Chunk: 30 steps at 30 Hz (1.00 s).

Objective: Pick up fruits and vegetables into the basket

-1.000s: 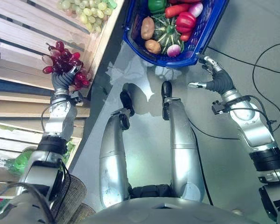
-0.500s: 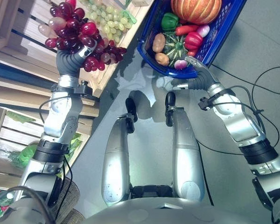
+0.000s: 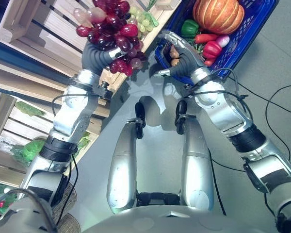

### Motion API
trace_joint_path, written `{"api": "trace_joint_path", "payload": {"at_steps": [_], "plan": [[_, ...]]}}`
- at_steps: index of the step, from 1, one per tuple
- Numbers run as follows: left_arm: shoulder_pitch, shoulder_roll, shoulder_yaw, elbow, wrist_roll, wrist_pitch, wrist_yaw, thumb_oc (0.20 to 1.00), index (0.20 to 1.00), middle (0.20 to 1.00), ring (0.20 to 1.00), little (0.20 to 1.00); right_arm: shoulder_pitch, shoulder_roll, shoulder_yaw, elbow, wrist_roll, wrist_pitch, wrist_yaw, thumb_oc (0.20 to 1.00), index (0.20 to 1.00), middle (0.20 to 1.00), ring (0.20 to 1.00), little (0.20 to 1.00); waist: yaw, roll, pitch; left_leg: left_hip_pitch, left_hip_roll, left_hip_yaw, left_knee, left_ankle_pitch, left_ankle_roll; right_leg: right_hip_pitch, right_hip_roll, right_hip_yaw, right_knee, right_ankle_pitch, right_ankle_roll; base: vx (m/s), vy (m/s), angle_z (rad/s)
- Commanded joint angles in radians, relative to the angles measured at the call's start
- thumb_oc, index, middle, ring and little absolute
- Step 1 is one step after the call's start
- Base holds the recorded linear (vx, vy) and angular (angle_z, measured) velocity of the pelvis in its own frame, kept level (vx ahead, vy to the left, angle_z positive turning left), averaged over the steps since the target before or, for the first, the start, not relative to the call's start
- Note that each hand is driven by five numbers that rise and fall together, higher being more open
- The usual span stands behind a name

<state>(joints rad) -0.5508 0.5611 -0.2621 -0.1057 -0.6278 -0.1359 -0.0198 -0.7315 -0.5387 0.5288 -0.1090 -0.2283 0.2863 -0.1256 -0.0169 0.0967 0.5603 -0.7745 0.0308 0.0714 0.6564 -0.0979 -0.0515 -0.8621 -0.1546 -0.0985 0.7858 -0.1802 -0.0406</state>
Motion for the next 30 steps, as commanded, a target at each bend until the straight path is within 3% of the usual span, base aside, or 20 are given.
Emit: {"api": "trace_joint_path", "payload": {"at_steps": [1, 8, 15, 18, 26, 27, 29, 30], "plan": [[-0.043, -0.043, -0.008, -0.122, 0.028, -0.061, -0.008, 0.2, 0.2, 0.2, 0.2, 0.2, -0.065, 0.036, 0.023, -0.023, -0.023, -0.03, -0.068, 1.0, 1.0, 1.0, 1.0, 1.0, 0.0, 0.016, -0.04, 0.058, -0.078, 0.068, -0.055, -0.069, 0.08, 0.064, 0.047, -0.007, -0.09, 0.018, 0.063, 0.0, 0.0, 0.0], [-0.047, -0.084, -0.05, -0.116, -0.004, -0.043, -0.039, 0.2, 0.2, 0.2, 0.2, 0.2, -0.084, 0.081, 0.079, 0.007, 0.004, -0.077, -0.047, 1.0, 1.0, 1.0, 1.0, 1.0, 0.01, 0.019, -0.04, 0.068, -0.086, 0.06, -0.067, -0.066, 0.084, 0.077, 0.038, -0.018, -0.104, 0.023, 0.063, -0.01, -0.013, 0.02], [-0.063, -0.099, -0.103, -0.09, 0.0, -0.026, -0.084, 0.2, 0.2, 0.2, 0.2, 0.2, -0.099, 0.112, 0.146, 0.042, 0.139, -0.16, 0.06, 1.0, 1.0, 1.0, 1.0, 1.0, 0.024, 0.01, -0.04, 0.062, -0.09, 0.052, -0.06, -0.068, 0.089, 0.082, 0.023, -0.041, -0.106, 0.028, 0.067, -0.03, -0.054, 0.09], [-0.069, -0.099, -0.113, -0.095, -0.022, -0.006, -0.1, 0.2, 0.2, 0.2, 0.2, 0.2, -0.091, 0.104, 0.155, 0.042, 0.182, -0.191, 0.08, 1.0, 1.0, 1.0, 1.0, 1.0, 0.024, 0.004, -0.04, 0.06, -0.088, 0.051, -0.057, -0.068, 0.091, 0.083, 0.021, -0.047, -0.104, 0.03, 0.067, -0.02, -0.044, 0.04], [-0.058, -0.133, -0.138, -0.107, -0.052, -0.024, -0.107, 0.2, 0.2, 0.2, 0.2, 0.2, -0.061, 0.111, 0.133, -0.006, 0.254, -0.289, 0.13, 1.0, 1.0, 1.0, 1.0, 1.0, 0.016, -0.006, -0.04, 0.039, -0.089, 0.048, -0.049, -0.068, 0.093, 0.065, 0.026, -0.049, -0.097, 0.034, 0.07, 0.01, -0.002, 0.0], [-0.047, -0.14, -0.146, -0.103, -0.06, -0.026, -0.105, 0.2, 0.2, 0.2, 0.2, 0.2, -0.046, 0.117, 0.135, -0.009, 0.259, -0.299, 0.134, 1.0, 1.0, 1.0, 1.0, 1.0, 0.015, -0.007, -0.04, 0.06, -0.09, 0.042, -0.037, -0.098, 0.089, 0.084, 0.029, -0.042, -0.082, 0.005, 0.079, 0.06, -0.013, 0.02], [-0.045, -0.149, -0.149, -0.103, -0.073, -0.026, -0.104, 0.2, 0.2, 0.2, 0.2, 0.2, -0.043, 0.124, 0.134, -0.011, 0.266, -0.305, 0.143, 1.0, 1.0, 1.0, 1.0, 1.0, 0.014, -0.01, -0.04, 0.058, -0.089, 0.042, -0.036, -0.098, 0.09, 0.082, 0.031, -0.041, -0.083, 0.006, 0.08, 0.03, -0.005, 0.01], [-0.042, -0.157, -0.151, -0.101, -0.075, -0.027, -0.107, 0.2, 0.2, 0.2, 0.2, 0.2, -0.038, 0.131, 0.134, -0.006, 0.273, -0.307, 0.145, 0.492, 0.492, 0.492, 0.492, 0.492, 0.014, -0.012, -0.04, 0.055, -0.089, 0.041, -0.035, -0.099, 0.091, 0.081, 0.031, -0.042, -0.084, 0.007, 0.08, 0.0, 0.0, 0.0]]}}
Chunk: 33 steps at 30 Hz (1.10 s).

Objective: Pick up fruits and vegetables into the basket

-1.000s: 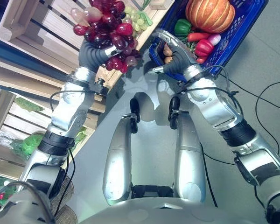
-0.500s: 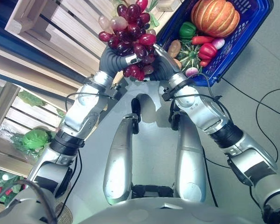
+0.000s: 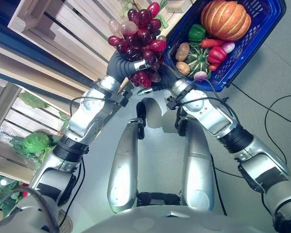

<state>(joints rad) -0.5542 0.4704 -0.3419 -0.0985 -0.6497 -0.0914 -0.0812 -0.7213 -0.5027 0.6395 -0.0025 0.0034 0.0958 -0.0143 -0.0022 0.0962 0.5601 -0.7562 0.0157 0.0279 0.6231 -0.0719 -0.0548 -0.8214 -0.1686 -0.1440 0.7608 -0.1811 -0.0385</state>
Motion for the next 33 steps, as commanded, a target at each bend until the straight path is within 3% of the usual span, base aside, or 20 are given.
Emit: {"api": "trace_joint_path", "payload": {"at_steps": [1, 12, 19, 26, 30, 31, 32, 33], "plan": [[-0.037, -0.069, -0.073, -0.105, -0.057, -0.073, -0.049, 0.2, 0.2, 0.2, 0.2, 0.2, -0.047, 0.1, 0.024, -0.104, 0.045, -0.124, 0.035, 0.2, 0.2, 0.2, 0.2, 0.2, 0.0, -0.012, -0.04, 0.036, -0.073, 0.085, -0.001, -0.125, 0.095, 0.04, 0.045, 0.003, -0.06, 0.008, 0.077, -0.01, -0.039, 0.02], [-0.006, -0.117, -0.093, -0.082, -0.188, -0.16, -0.085, 0.2, 0.2, 0.2, 0.2, 0.2, -0.046, 0.154, 0.046, 0.012, 0.073, -0.194, 0.002, 0.2, 0.2, 0.2, 0.2, 0.2, 0.02, -0.006, -0.04, 0.033, -0.077, 0.076, -0.003, -0.123, 0.097, 0.046, 0.031, -0.019, -0.067, 0.011, 0.073, 0.0, -0.024, 0.01], [0.004, -0.143, -0.1, -0.069, -0.222, -0.225, -0.049, 0.2, 0.2, 0.2, 0.2, 0.2, -0.039, 0.169, 0.036, 0.014, 0.101, -0.235, -0.027, 0.2, 0.2, 0.2, 0.2, 0.2, 0.019, -0.015, -0.04, 0.025, -0.076, 0.072, 0.001, -0.123, 0.099, 0.041, 0.034, -0.023, -0.066, 0.012, 0.072, -0.01, -0.037, 0.01], [0.022, -0.163, -0.071, -0.082, -0.31, -0.342, -0.046, 0.2, 0.2, 0.2, 0.2, 0.2, -0.015, 0.167, 0.014, 0.027, 0.153, -0.257, -0.017, 0.2, 0.2, 0.2, 0.2, 0.2, 0.017, -0.02, -0.04, 0.029, -0.072, 0.07, 0.0, -0.123, 0.098, 0.046, 0.035, -0.029, -0.067, 0.009, 0.068, 0.0, -0.029, 0.0], [0.032, -0.172, -0.064, -0.099, -0.357, -0.316, -0.09, 0.2, 0.2, 0.2, 0.2, 0.2, 0.0, 0.171, 0.006, 0.032, 0.171, -0.26, -0.005, 0.2, 0.2, 0.2, 0.2, 0.2, 0.015, -0.023, -0.04, 0.03, -0.069, 0.071, -0.002, -0.12, 0.096, 0.047, 0.037, -0.031, -0.066, 0.009, 0.066, -0.01, -0.039, 0.0], [0.031, -0.17, -0.065, -0.105, -0.358, -0.305, -0.094, 0.307, 0.307, 0.307, 0.307, 0.307, 0.004, 0.172, 0.002, 0.027, 0.173, -0.255, -0.005, 0.2, 0.2, 0.2, 0.2, 0.2, 0.014, -0.024, -0.04, 0.032, -0.068, 0.071, -0.003, -0.121, 0.096, 0.051, 0.037, -0.032, -0.068, 0.008, 0.066, -0.01, -0.035, 0.01], [0.032, -0.167, -0.068, -0.108, -0.335, -0.285, -0.099, 1.0, 1.0, 1.0, 1.0, 1.0, 0.004, 0.167, 0.0, 0.028, 0.175, -0.255, -0.005, 0.2, 0.2, 0.2, 0.2, 0.2, 0.011, -0.025, -0.04, 0.032, -0.066, 0.071, -0.003, -0.119, 0.092, 0.051, 0.039, -0.031, -0.068, 0.009, 0.064, 0.0, 0.0, 0.0], [0.029, -0.165, -0.069, -0.11, -0.296, -0.251, -0.108, 1.0, 1.0, 1.0, 1.0, 1.0, 0.006, 0.163, -0.005, 0.027, 0.178, -0.253, -0.007, 0.2, 0.2, 0.2, 0.2, 0.2, 0.008, -0.025, -0.04, 0.034, -0.064, 0.073, -0.004, -0.119, 0.092, 0.051, 0.041, -0.03, -0.068, 0.008, 0.064, 0.0, 0.0, 0.0]]}}
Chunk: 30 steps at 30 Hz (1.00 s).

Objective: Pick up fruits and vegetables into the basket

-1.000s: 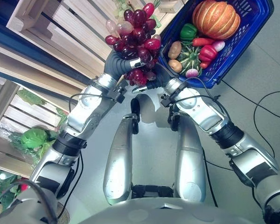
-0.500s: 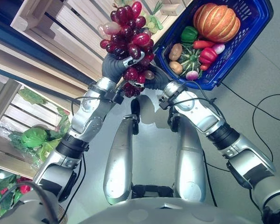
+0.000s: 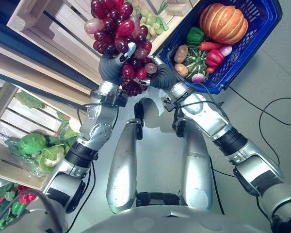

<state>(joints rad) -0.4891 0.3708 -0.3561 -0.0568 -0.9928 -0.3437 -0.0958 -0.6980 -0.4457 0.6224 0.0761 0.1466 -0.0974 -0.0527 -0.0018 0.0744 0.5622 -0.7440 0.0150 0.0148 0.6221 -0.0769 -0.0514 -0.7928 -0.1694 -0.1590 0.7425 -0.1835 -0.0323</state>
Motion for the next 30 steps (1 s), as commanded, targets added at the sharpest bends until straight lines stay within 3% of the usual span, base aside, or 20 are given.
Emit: {"api": "trace_joint_path", "payload": {"at_steps": [1, 5, 6, 8, 9, 15, 22, 30], "plan": [[-0.044, -0.059, -0.061, -0.152, 0.066, 0.016, -0.086, 1.0, 1.0, 1.0, 1.0, 1.0, -0.02, 0.098, 0.013, -0.05, 0.044, -0.061, 0.028, 0.2, 0.2, 0.2, 0.2, 0.2, 0.005, -0.004, -0.042, 0.023, -0.062, 0.088, -0.003, -0.114, 0.089, 0.023, 0.042, -0.014, -0.05, 0.012, 0.058, 0.0, 0.0, 0.0], [-0.085, -0.015, -0.07, -0.141, 0.247, 0.038, -0.007, 1.0, 1.0, 1.0, 1.0, 1.0, -0.013, 0.06, -0.02, -0.035, 0.096, -0.085, 0.033, 0.2, 0.2, 0.2, 0.2, 0.2, -0.009, -0.007, -0.042, 0.032, -0.055, 0.098, -0.004, -0.117, 0.09, 0.027, 0.045, -0.01, -0.045, 0.008, 0.057, 0.0, 0.001, -0.01], [-0.106, 0.017, -0.06, -0.134, 0.345, 0.045, 0.062, 1.0, 1.0, 1.0, 1.0, 1.0, -0.003, 0.038, -0.049, -0.026, 0.119, -0.105, 0.036, 0.2, 0.2, 0.2, 0.2, 0.2, -0.016, -0.007, -0.042, 0.037, -0.053, 0.101, -0.001, -0.119, 0.09, 0.031, 0.047, -0.007, -0.043, 0.006, 0.056, 0.02, -0.001, -0.04], [-0.12, 0.051, -0.041, -0.125, 0.455, 0.051, 0.111, 1.0, 1.0, 1.0, 1.0, 1.0, 0.014, 0.016, -0.084, -0.028, 0.139, -0.122, 0.039, 0.2, 0.2, 0.2, 0.2, 0.2, -0.022, -0.007, -0.042, 0.042, -0.05, 0.106, 0.0, -0.122, 0.09, 0.033, 0.049, -0.007, -0.038, 0.002, 0.055, 0.02, -0.008, -0.04], [-0.126, 0.082, -0.022, -0.118, 0.484, 0.079, 0.111, 1.0, 1.0, 1.0, 1.0, 1.0, 0.031, -0.007, -0.123, -0.032, 0.169, -0.138, 0.048, 0.2, 0.2, 0.2, 0.2, 0.2, -0.027, -0.007, -0.042, 0.045, -0.047, 0.11, 0.004, -0.124, 0.088, 0.035, 0.049, -0.005, -0.032, -0.002, 0.055, 0.03, -0.014, -0.03], [-0.097, 0.146, 0.066, -0.135, 0.432, 0.135, 0.081, 1.0, 1.0, 1.0, 1.0, 1.0, 0.116, -0.043, -0.29, -0.076, 0.275, -0.191, 0.094, 0.2, 0.2, 0.2, 0.2, 0.2, -0.052, 0.002, -0.042, 0.063, -0.033, 0.127, 0.01, -0.131, 0.079, 0.043, 0.052, 0.007, -0.016, -0.015, 0.055, 0.03, 0.005, -0.03], [-0.057, 0.193, 0.157, -0.14, 0.389, 0.127, 0.103, 1.0, 1.0, 1.0, 1.0, 1.0, 0.161, -0.096, -0.465, -0.105, 0.403, -0.217, 0.092, 0.2, 0.2, 0.2, 0.2, 0.2, -0.071, 0.008, -0.042, 0.078, -0.015, 0.142, 0.017, -0.13, 0.072, 0.053, 0.053, 0.018, -0.001, -0.026, 0.048, 0.04, -0.018, -0.04], [0.014, 0.231, 0.229, -0.121, 0.35, 0.17, 0.096, 1.0, 1.0, 1.0, 1.0, 1.0, 0.166, -0.165, -0.611, -0.101, 0.547, -0.198, 0.135, 0.2, 0.2, 0.2, 0.2, 0.2, -0.071, 0.015, -0.042, 0.061, -0.002, 0.142, 0.047, -0.133, 0.068, 0.039, 0.047, 0.016, 0.028, -0.031, 0.043, 0.03, -0.051, -0.01]]}}
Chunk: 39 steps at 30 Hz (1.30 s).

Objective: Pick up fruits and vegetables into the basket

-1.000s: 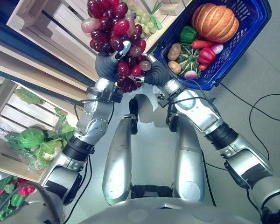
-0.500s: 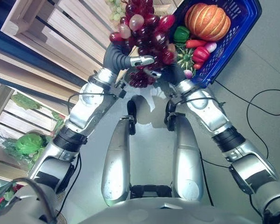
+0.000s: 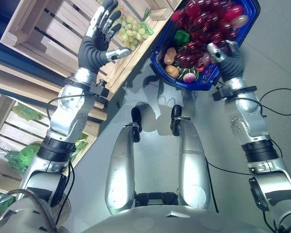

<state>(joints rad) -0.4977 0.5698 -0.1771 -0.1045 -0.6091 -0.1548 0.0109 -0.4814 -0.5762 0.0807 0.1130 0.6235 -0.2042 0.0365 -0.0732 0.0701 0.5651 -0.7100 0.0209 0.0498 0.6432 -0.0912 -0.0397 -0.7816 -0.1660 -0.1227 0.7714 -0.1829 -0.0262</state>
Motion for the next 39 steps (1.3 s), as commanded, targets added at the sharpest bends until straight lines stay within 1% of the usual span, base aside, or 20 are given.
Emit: {"api": "trace_joint_path", "payload": {"at_steps": [1, 4, 8, 9, 11, 12, 14, 17, 19, 20, 22, 24, 28, 31, 33, 34, 35, 36, 37, 39], "plan": [[0.034, 0.039, 0.057, -0.068, -0.045, -0.01, -0.008, 1.0, 1.0, 1.0, 1.0, 1.0, -0.054, -0.046, -0.085, -0.129, 0.085, -0.081, 0.042, 0.2, 0.2, 0.2, 0.2, 0.2, 0.003, 0.022, -0.045, 0.021, -0.006, 0.106, 0.031, -0.119, 0.056, 0.022, 0.042, -0.021, 0.003, -0.031, 0.037, 0.02, -0.05, 0.0], [0.058, 0.046, 0.071, -0.056, -0.074, -0.003, -0.001, 1.0, 1.0, 1.0, 1.0, 1.0, -0.059, -0.074, -0.113, -0.099, 0.132, -0.062, 0.042, 0.2, 0.2, 0.2, 0.2, 0.2, 0.007, 0.026, -0.045, 0.011, -0.003, 0.105, 0.038, -0.119, 0.055, 0.015, 0.039, -0.025, 0.011, -0.036, 0.035, 0.02, -0.053, 0.01], [0.105, 0.055, 0.089, -0.03, -0.115, -0.018, 0.008, 1.0, 1.0, 1.0, 1.0, 1.0, -0.069, -0.128, -0.139, -0.008, 0.201, 0.023, 0.028, 0.2, 0.2, 0.2, 0.2, 0.2, 0.023, 0.038, -0.045, -0.028, -0.001, 0.099, 0.063, -0.117, 0.054, -0.02, 0.028, -0.032, 0.041, -0.04, 0.031, 0.02, -0.055, 0.05], [0.105, 0.055, 0.089, -0.03, -0.115, -0.019, 0.008, 1.0, 1.0, 1.0, 1.0, 1.0, -0.071, -0.13, -0.139, -0.007, 0.203, 0.025, 0.029, 0.2, 0.2, 0.2, 0.2, 0.2, 0.022, 0.039, -0.045, -0.03, -0.001, 0.098, 0.064, -0.118, 0.054, -0.022, 0.028, -0.032, 0.043, -0.041, 0.031, 0.01, -0.041, 0.16], [0.129, 0.048, 0.092, -0.027, -0.182, -0.017, 0.001, 1.0, 1.0, 1.0, 1.0, 1.0, -0.084, -0.155, -0.137, 0.07, 0.25, 0.12, 0.026, 0.2, 0.2, 0.2, 0.2, 0.2, 0.037, 0.047, -0.045, -0.065, 0.002, 0.095, 0.076, -0.113, 0.053, -0.057, 0.021, -0.036, 0.062, -0.042, 0.028, 0.01, -0.059, 0.11], [0.132, 0.045, 0.088, -0.024, -0.206, -0.015, -0.011, 1.0, 1.0, 1.0, 1.0, 1.0, -0.101, -0.168, -0.129, 0.118, 0.263, 0.161, 0.02, 0.2, 0.2, 0.2, 0.2, 0.2, 0.044, 0.051, -0.045, -0.078, 0.001, 0.094, 0.08, -0.112, 0.053, -0.069, 0.018, -0.039, 0.069, -0.044, 0.027, 0.0, -0.052, 0.03], [0.13, 0.045, 0.081, -0.017, -0.231, -0.025, -0.018, 1.0, 1.0, 1.0, 1.0, 1.0, -0.137, -0.193, -0.11, 0.203, 0.274, 0.182, 0.035, 0.2, 0.2, 0.2, 0.2, 0.2, 0.056, 0.058, -0.045, -0.109, 0.004, 0.092, 0.088, -0.11, 0.054, -0.099, 0.011, -0.043, 0.083, -0.046, 0.025, -0.03, -0.053, 0.08], [0.108, 0.057, 0.05, 0.005, -0.262, 0.014, -0.041, 1.0, 1.0, 1.0, 1.0, 1.0, -0.224, -0.234, -0.045, 0.342, 0.274, 0.25, 0.045, 0.2, 0.2, 0.2, 0.2, 0.2, 0.081, 0.072, -0.045, -0.168, 0.003, 0.083, 0.1, -0.104, 0.057, -0.157, 0.001, -0.051, 0.114, -0.05, 0.024, -0.03, -0.053, 0.14], [0.085, 0.066, 0.029, 0.013, -0.252, 0.032, -0.039, 1.0, 1.0, 1.0, 1.0, 1.0, -0.278, -0.251, -0.004, 0.397, 0.303, 0.277, 0.033, 0.2, 0.2, 0.2, 0.2, 0.2, 0.088, 0.079, -0.045, -0.204, 0.002, 0.081, 0.11, -0.102, 0.061, -0.195, 0.0, -0.052, 0.135, -0.052, 0.024, -0.01, -0.018, 0.01], [0.068, 0.073, 0.011, 0.019, -0.235, 0.035, -0.036, 1.0, 1.0, 1.0, 1.0, 1.0, -0.307, -0.257, 0.017, 0.436, 0.33, 0.305, 0.026, 0.2, 0.2, 0.2, 0.2, 0.2, 0.093, 0.084, -0.045, -0.228, 0.001, 0.079, 0.115, -0.1, 0.064, -0.22, -0.001, -0.053, 0.152, -0.056, 0.024, 0.0, 0.0, 0.0], [0.046, 0.076, -0.014, 0.035, -0.191, 0.009, -0.025, 1.0, 1.0, 1.0, 1.0, 1.0, -0.342, -0.256, 0.043, 0.494, 0.367, 0.331, 0.027, 0.2, 0.2, 0.2, 0.2, 0.2, 0.098, 0.093, -0.045, -0.257, 0.002, 0.078, 0.118, -0.096, 0.065, -0.251, -0.003, -0.051, 0.169, -0.058, 0.024, 0.01, -0.008, 0.05], [0.025, 0.082, -0.026, 0.029, -0.11, -0.051, 0.01, 1.0, 1.0, 1.0, 1.0, 1.0, -0.365, -0.25, 0.056, 0.542, 0.391, 0.358, 0.04, 0.2, 0.2, 0.2, 0.2, 0.2, 0.105, 0.105, -0.045, -0.285, -0.003, 0.074, 0.12, -0.092, 0.065, -0.283, -0.005, -0.045, 0.183, -0.061, 0.025, 0.01, 0.01, 0.05], [-0.011, 0.094, -0.034, 0.024, 0.007, -0.119, 0.074, 1.0, 1.0, 1.0, 1.0, 1.0, -0.392, -0.228, 0.066, 0.598, 0.437, 0.376, 0.034, 0.2, 0.2, 0.2, 0.2, 0.2, 0.116, 0.12, -0.045, -0.324, -0.013, 0.064, 0.125, -0.088, 0.068, -0.328, -0.005, -0.036, 0.202, -0.065, 0.023, 0.0, 0.006, 0.03], [-0.045, 0.11, -0.036, 0.019, 0.158, -0.162, 0.137, 1.0, 1.0, 1.0, 1.0, 1.0, -0.395, -0.202, 0.054, 0.651, 0.508, 0.391, 0.011, 0.2, 0.2, 0.2, 0.2, 0.2, 0.121, 0.132, -0.045, -0.345, -0.02, 0.058, 0.125, -0.086, 0.07, -0.355, -0.003, -0.028, 0.215, -0.068, 0.023, 0.0, -0.006, 0.01], [-0.064, 0.122, -0.037, 0.009, 0.269, -0.165, 0.179, 1.0, 1.0, 1.0, 1.0, 1.0, -0.391, -0.188, 0.044, 0.674, 0.504, 0.392, 0.019, 0.2, 0.2, 0.2, 0.2, 0.2, 0.121, 0.137, -0.045, -0.351, -0.024, 0.055, 0.124, -0.085, 0.07, -0.36, 0.0, -0.024, 0.214, -0.069, 0.024, 0.0, -0.009, 0.02], [-0.082, 0.14, -0.041, 0.003, 0.364, -0.174, 0.238, 1.0, 1.0, 1.0, 1.0, 1.0, -0.39, -0.184, 0.043, 0.685, 0.485, 0.377, 0.013, 1.0, 1.0, 1.0, 1.0, 1.0, 0.122, 0.141, -0.045, -0.354, -0.026, 0.054, 0.122, -0.084, 0.069, -0.365, 0.002, -0.022, 0.212, -0.067, 0.024, 0.0, 0.0, 0.0], [-0.095, 0.154, -0.042, 0.003, 0.427, -0.174, 0.259, 1.0, 1.0, 1.0, 1.0, 1.0, -0.389, -0.181, 0.046, 0.689, 0.477, 0.365, -0.001, 1.0, 1.0, 1.0, 1.0, 1.0, 0.121, 0.142, -0.045, -0.355, -0.026, 0.054, 0.121, -0.084, 0.07, -0.367, 0.002, -0.021, 0.213, -0.066, 0.024, 0.0, 0.0, 0.0], [-0.119, 0.178, -0.048, 0.0, 0.562, -0.157, 0.32, 1.0, 1.0, 1.0, 1.0, 1.0, -0.385, -0.176, 0.044, 0.696, 0.47, 0.361, -0.022, 1.0, 1.0, 1.0, 1.0, 1.0, 0.12, 0.142, -0.045, -0.354, -0.027, 0.054, 0.119, -0.084, 0.07, -0.367, 0.005, -0.021, 0.209, -0.065, 0.024, 0.0, 0.0, 0.0], [-0.13, 0.19, -0.048, -0.001, 0.607, -0.147, 0.346, 1.0, 1.0, 1.0, 1.0, 1.0, -0.382, -0.176, 0.045, 0.7, 0.458, 0.359, -0.025, 1.0, 1.0, 1.0, 1.0, 1.0, 0.12, 0.141, -0.045, -0.352, -0.027, 0.054, 0.118, -0.085, 0.071, -0.364, 0.007, -0.02, 0.207, -0.065, 0.024, -0.03, -0.048, 0.0], [-0.178, 0.241, -0.062, -0.004, 0.743, -0.103, 0.418, 1.0, 1.0, 1.0, 1.0, 1.0, -0.374, -0.176, 0.064, 0.702, 0.345, 0.335, -0.081, 1.0, 1.0, 1.0, 1.0, 1.0, 0.115, 0.135, -0.045, -0.346, -0.028, 0.053, 0.116, -0.087, 0.072, -0.355, 0.013, -0.021, 0.199, -0.063, 0.025, -0.03, -0.042, 0.0]]}}
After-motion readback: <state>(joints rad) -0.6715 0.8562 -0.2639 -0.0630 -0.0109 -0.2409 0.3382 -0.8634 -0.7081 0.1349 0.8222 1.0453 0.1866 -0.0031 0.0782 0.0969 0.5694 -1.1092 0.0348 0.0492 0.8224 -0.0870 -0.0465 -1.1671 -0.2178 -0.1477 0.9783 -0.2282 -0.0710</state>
